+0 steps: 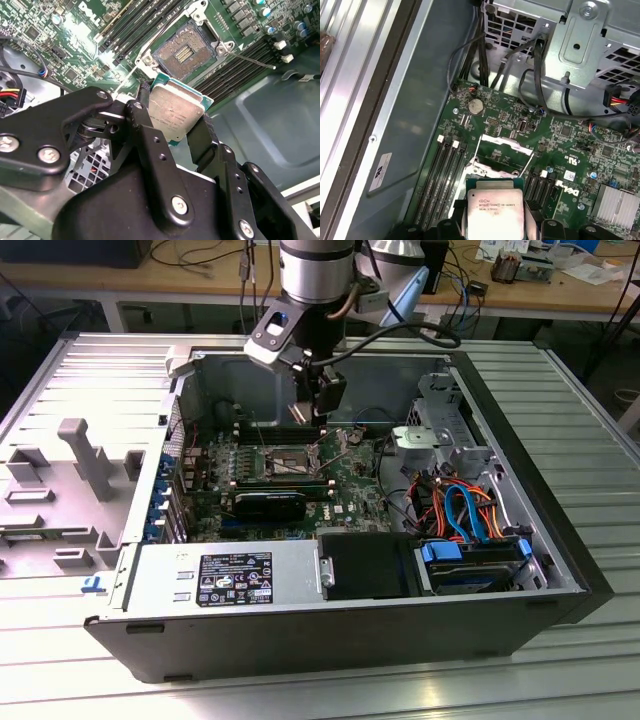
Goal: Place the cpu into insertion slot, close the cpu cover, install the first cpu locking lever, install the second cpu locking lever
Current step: 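Place the cpu into insertion slot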
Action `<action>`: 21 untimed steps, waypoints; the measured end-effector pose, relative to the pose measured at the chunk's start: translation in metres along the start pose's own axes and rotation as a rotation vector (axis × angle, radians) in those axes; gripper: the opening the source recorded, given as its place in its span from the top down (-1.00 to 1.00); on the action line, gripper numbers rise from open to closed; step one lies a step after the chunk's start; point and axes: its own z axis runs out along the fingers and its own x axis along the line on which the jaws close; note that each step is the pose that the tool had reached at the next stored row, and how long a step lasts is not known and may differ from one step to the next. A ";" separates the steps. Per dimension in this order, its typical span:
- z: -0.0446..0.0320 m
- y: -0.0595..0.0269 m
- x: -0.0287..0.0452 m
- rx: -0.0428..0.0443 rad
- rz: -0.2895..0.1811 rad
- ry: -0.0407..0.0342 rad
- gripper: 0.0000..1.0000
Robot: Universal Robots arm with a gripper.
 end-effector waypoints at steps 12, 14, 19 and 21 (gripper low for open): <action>0.0035 0.0000 -0.0001 -0.0018 0.119 -0.0037 -0.08; 0.0047 0.0000 -0.0001 -0.0023 0.158 -0.0049 -0.08; 0.0070 -0.0001 -0.0001 -0.0032 0.227 -0.0071 -0.08; 0.0081 -0.0001 -0.0001 -0.0037 0.252 -0.0077 -0.08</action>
